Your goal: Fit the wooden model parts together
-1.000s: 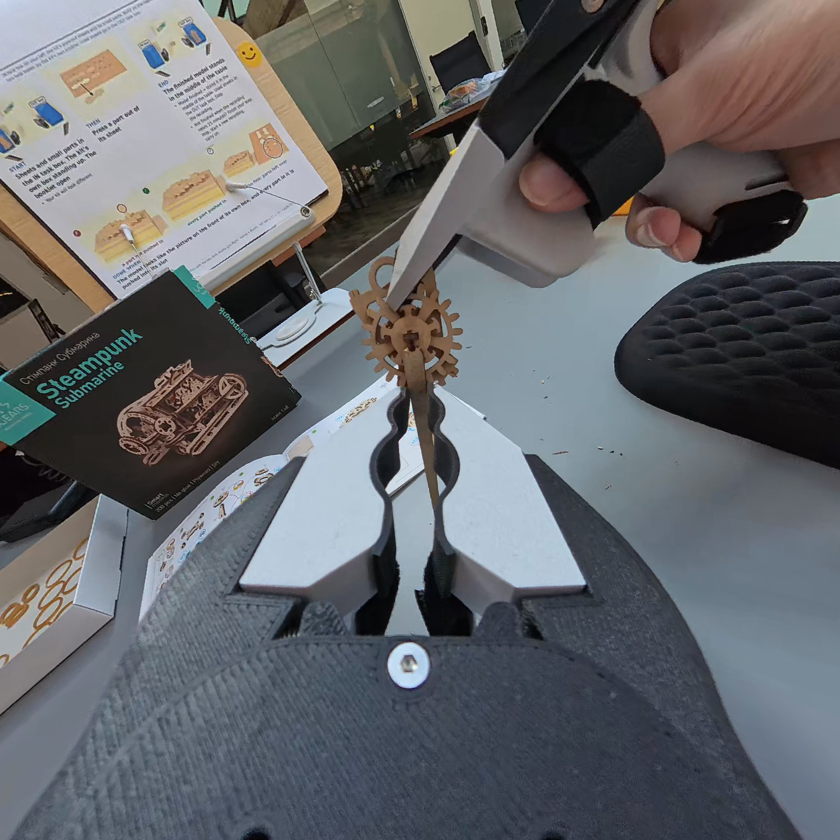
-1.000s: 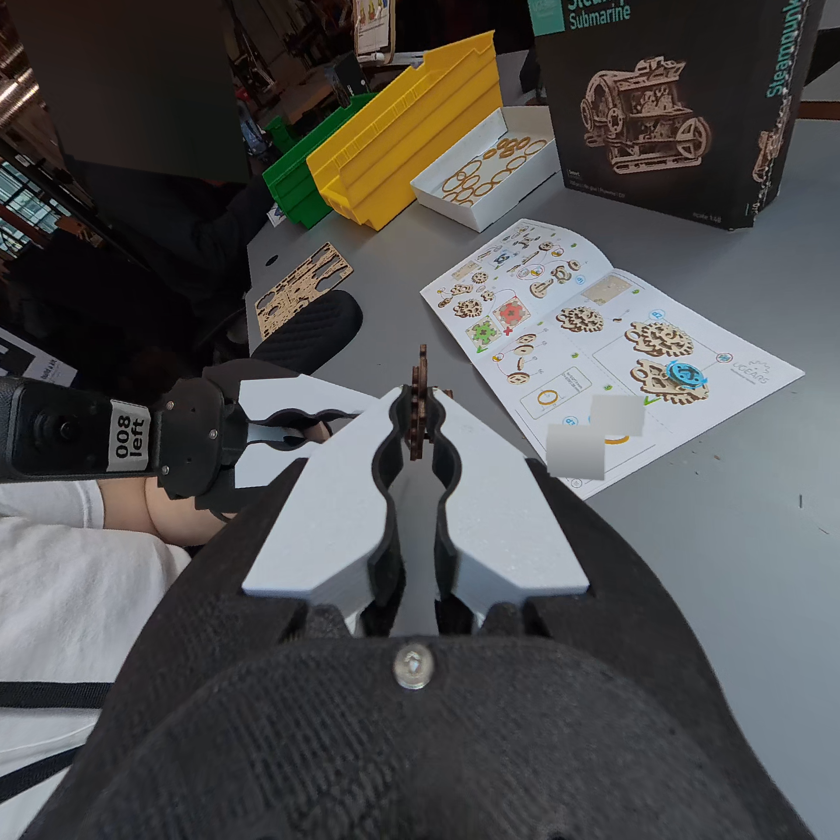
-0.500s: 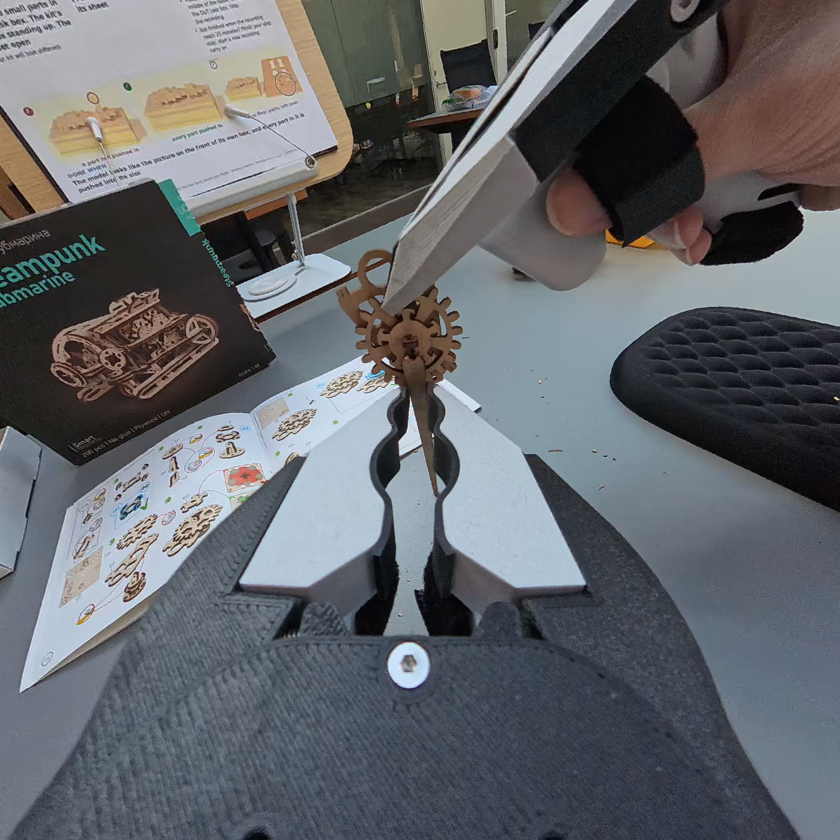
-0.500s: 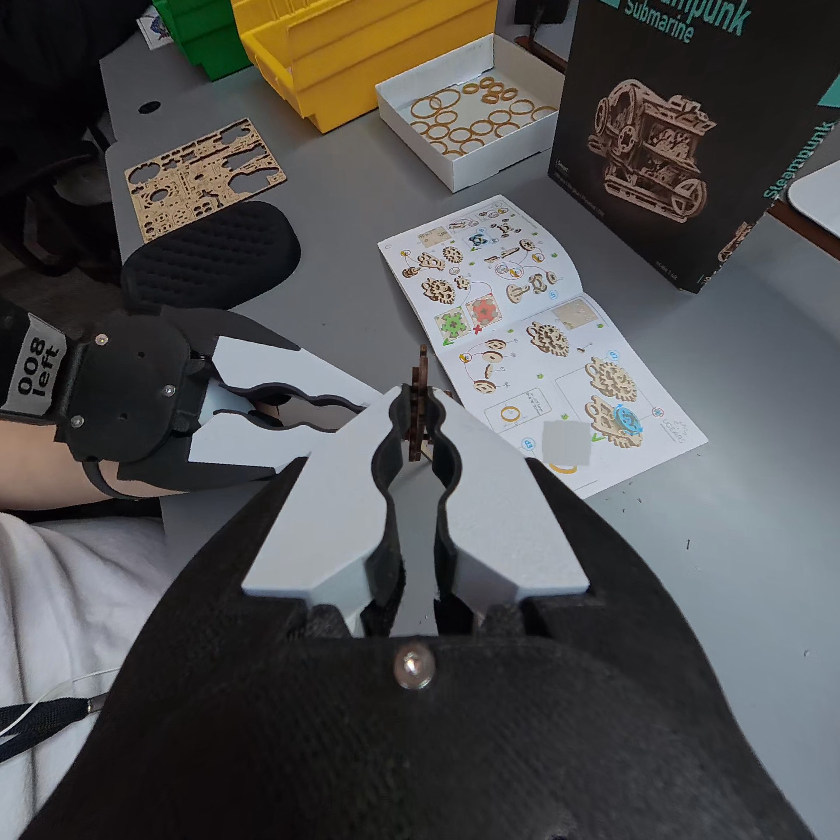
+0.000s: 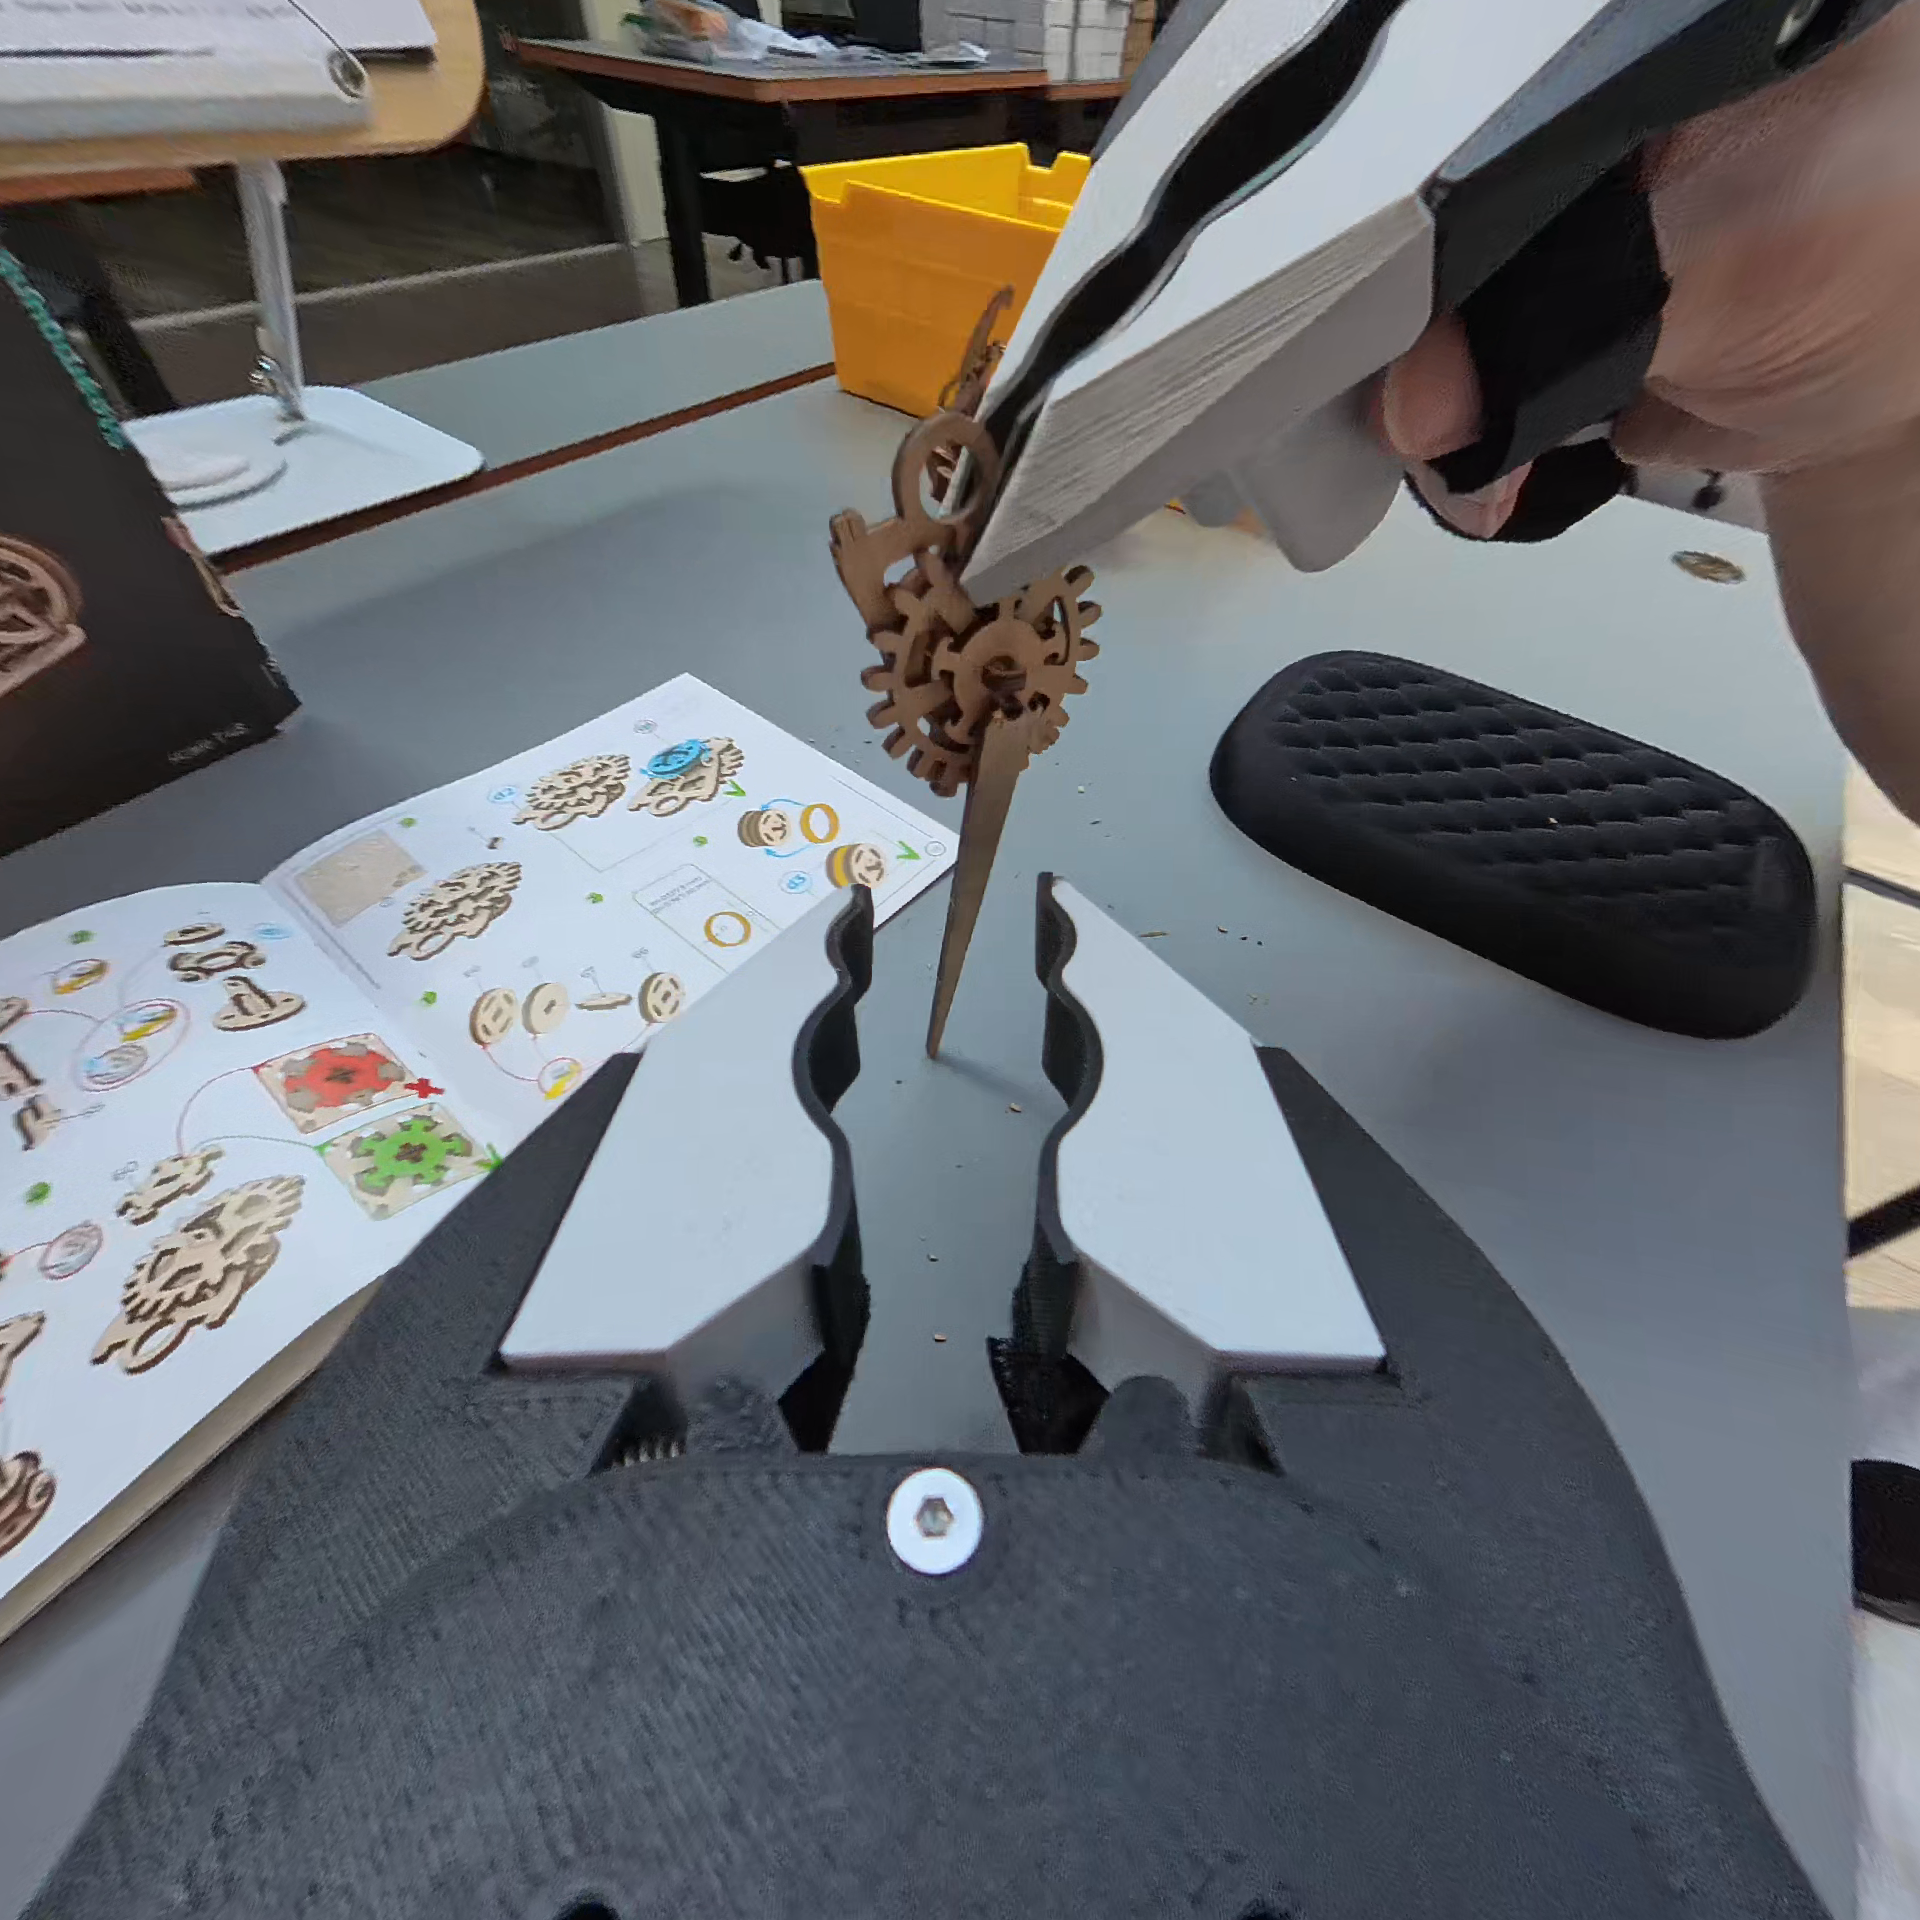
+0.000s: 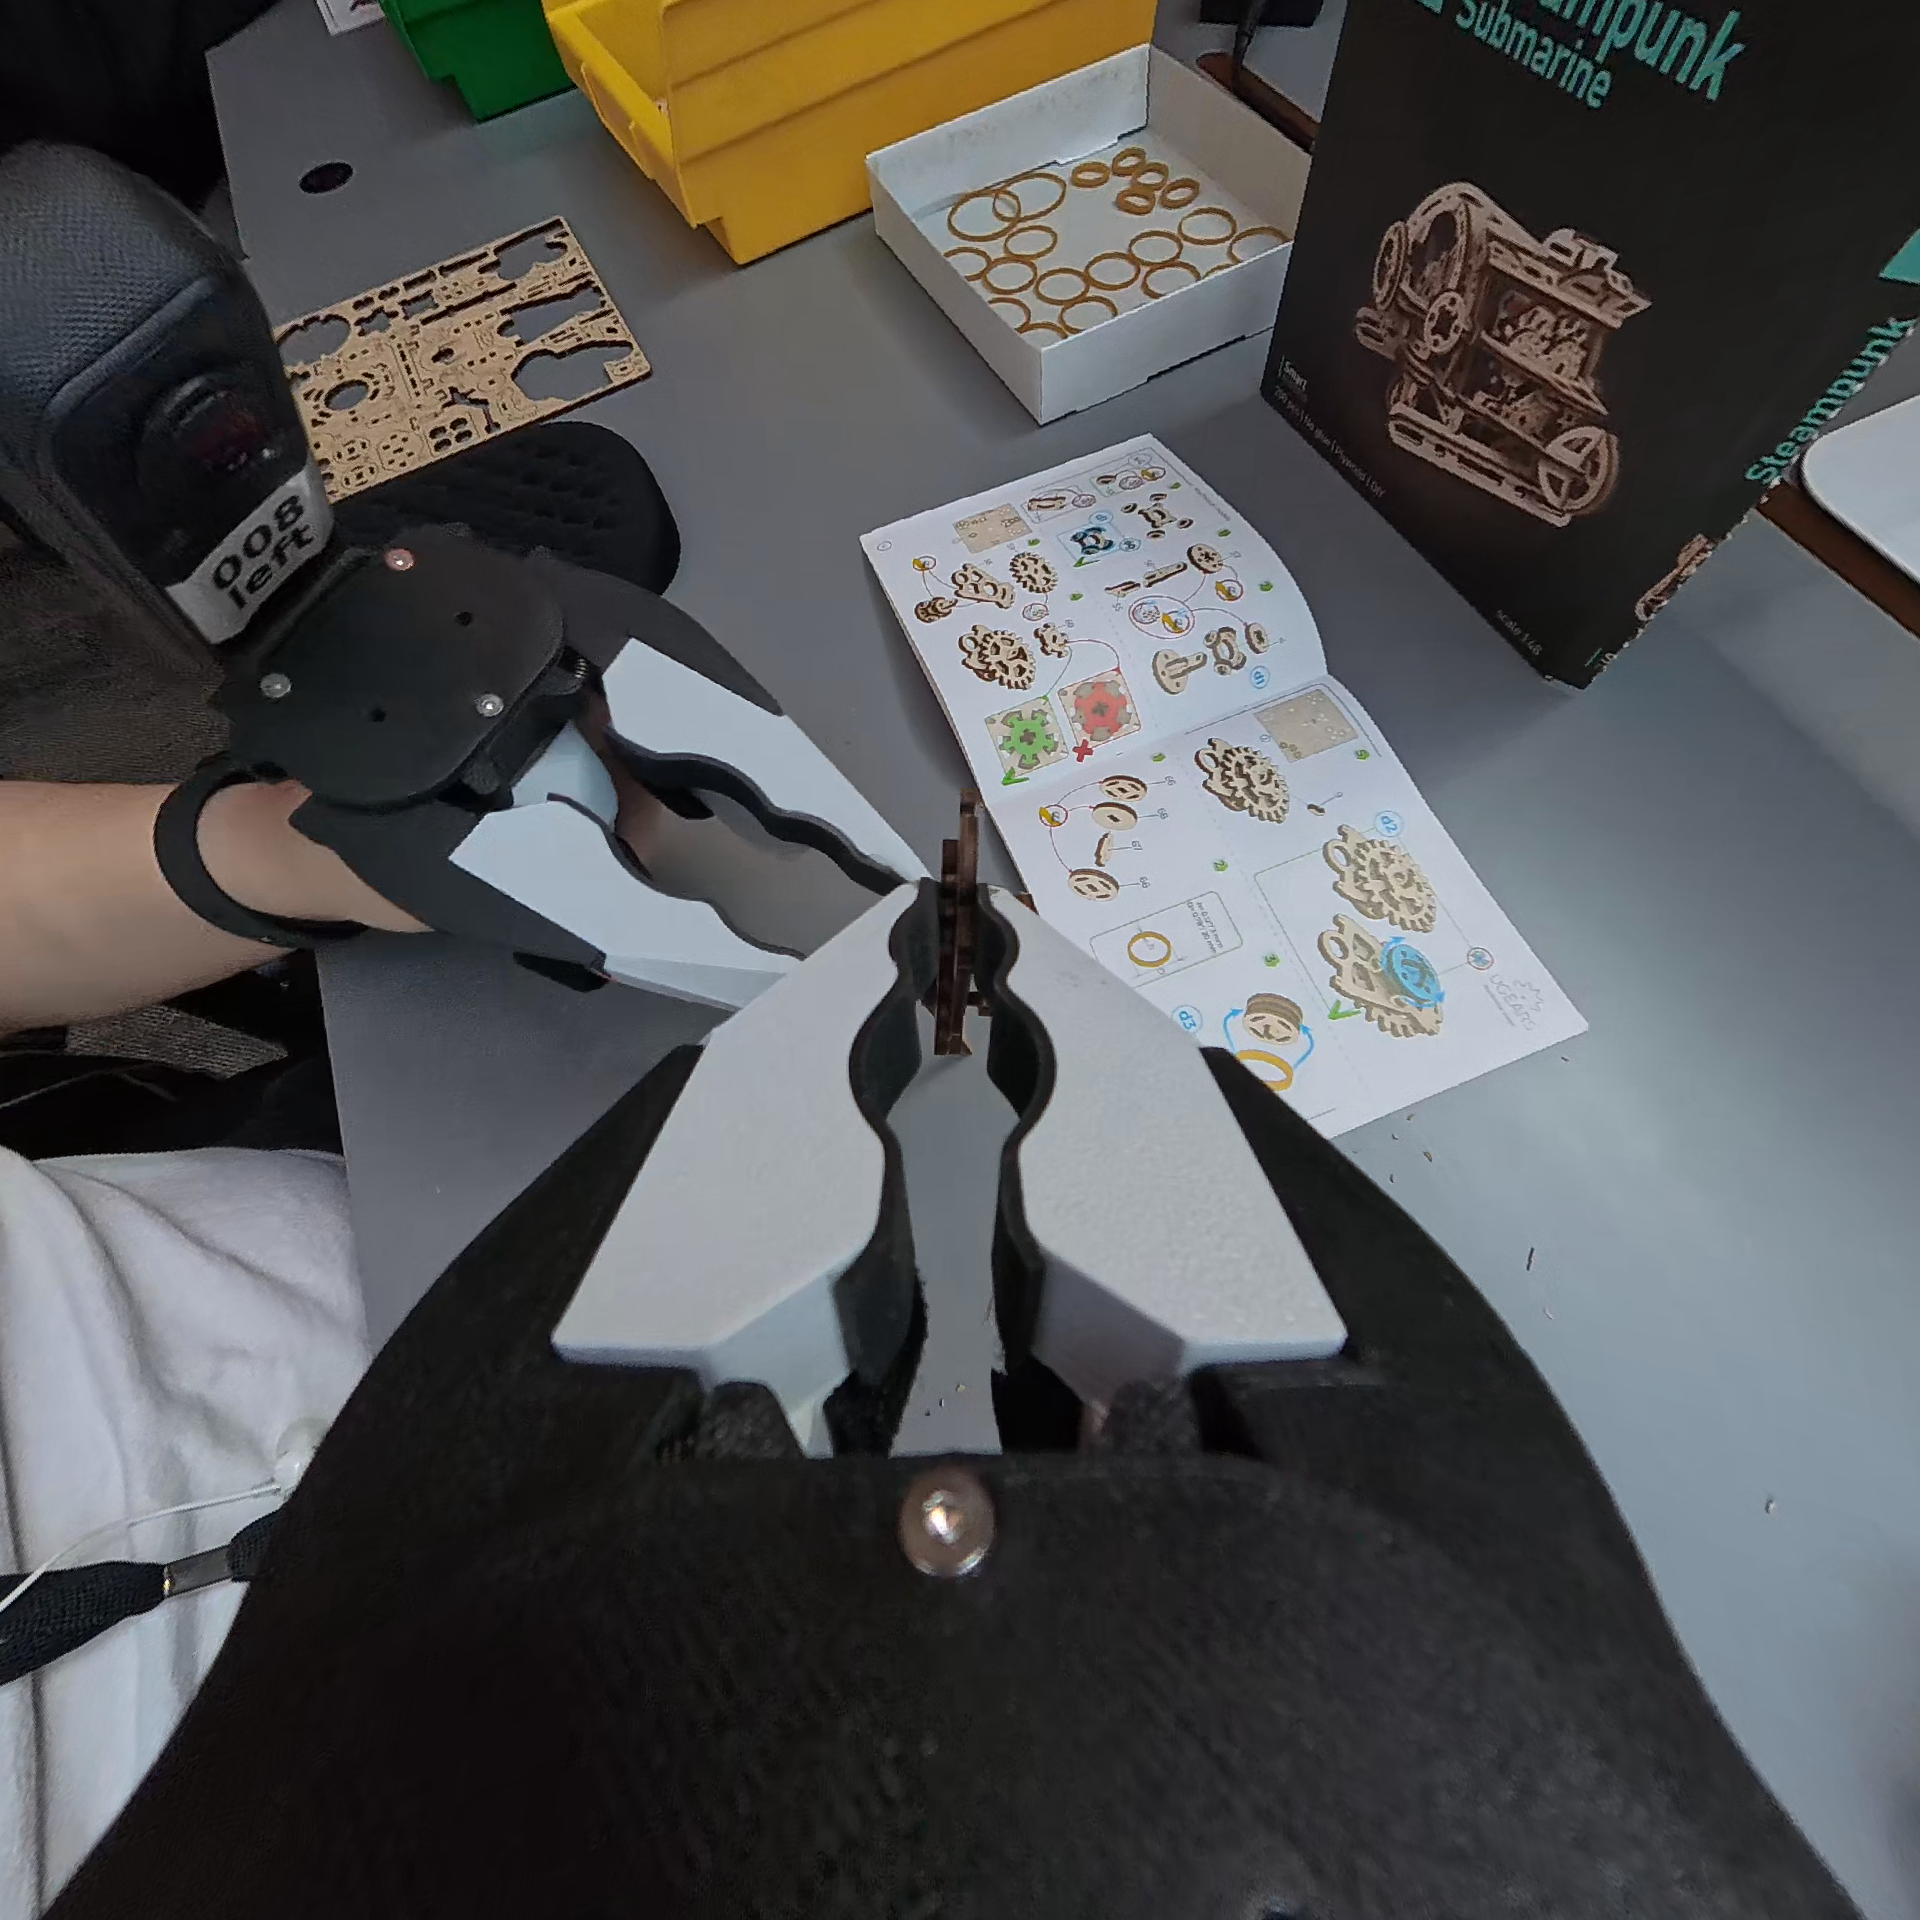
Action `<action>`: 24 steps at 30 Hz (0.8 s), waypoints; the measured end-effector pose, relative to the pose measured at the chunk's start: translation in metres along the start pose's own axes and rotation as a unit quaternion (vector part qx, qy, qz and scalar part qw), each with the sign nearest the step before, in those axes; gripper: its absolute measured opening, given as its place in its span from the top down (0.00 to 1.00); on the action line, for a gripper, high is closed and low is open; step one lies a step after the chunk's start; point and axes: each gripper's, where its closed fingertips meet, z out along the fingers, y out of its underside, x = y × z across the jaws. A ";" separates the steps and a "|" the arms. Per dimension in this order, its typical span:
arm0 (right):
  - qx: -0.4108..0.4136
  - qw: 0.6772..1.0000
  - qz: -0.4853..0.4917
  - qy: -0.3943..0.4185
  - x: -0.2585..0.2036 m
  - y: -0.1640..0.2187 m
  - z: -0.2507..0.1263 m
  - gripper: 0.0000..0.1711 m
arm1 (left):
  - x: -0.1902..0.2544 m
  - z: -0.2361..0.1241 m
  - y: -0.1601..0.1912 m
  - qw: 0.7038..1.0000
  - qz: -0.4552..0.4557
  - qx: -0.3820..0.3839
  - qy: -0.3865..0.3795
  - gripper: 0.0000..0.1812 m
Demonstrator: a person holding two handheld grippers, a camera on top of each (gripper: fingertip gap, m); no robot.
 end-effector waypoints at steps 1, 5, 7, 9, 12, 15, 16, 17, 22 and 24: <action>-0.001 1.000 -0.002 0.000 0.000 0.000 0.000 0.97 | 0.002 0.002 0.002 0.999 -0.018 -0.006 0.041 0.84; -0.002 1.000 -0.010 0.012 0.001 -0.001 0.000 0.97 | 0.013 0.007 0.003 0.978 -0.068 -0.029 0.195 0.87; 0.000 1.000 -0.016 0.020 0.002 0.000 -0.001 0.97 | 0.011 0.008 0.003 0.973 -0.053 -0.033 0.224 0.89; 0.005 1.000 -0.015 0.014 0.000 0.000 -0.001 0.97 | 0.013 0.009 0.004 0.968 -0.024 -0.039 0.245 0.90; 0.011 1.000 -0.022 0.008 -0.002 -0.001 0.000 0.97 | 0.016 0.013 0.003 0.962 -0.011 -0.044 0.268 0.92; 0.014 0.999 -0.042 0.019 -0.001 -0.002 0.001 0.97 | 0.012 0.017 0.002 0.960 -0.031 -0.034 0.277 0.96; 0.016 0.998 -0.050 0.023 0.000 -0.003 0.001 0.97 | 0.012 0.017 0.002 0.959 -0.033 -0.031 0.280 0.97; 0.018 0.998 -0.055 0.026 0.000 -0.003 0.002 0.97 | 0.014 0.015 0.003 0.957 -0.027 -0.032 0.287 1.00; 0.015 0.998 -0.065 0.021 0.000 -0.002 0.002 0.97 | 0.016 0.015 0.004 0.963 -0.003 -0.026 0.268 1.00; 0.011 0.998 -0.060 0.003 -0.003 -0.002 0.001 0.97 | 0.018 0.013 0.004 0.963 0.001 -0.024 0.270 1.00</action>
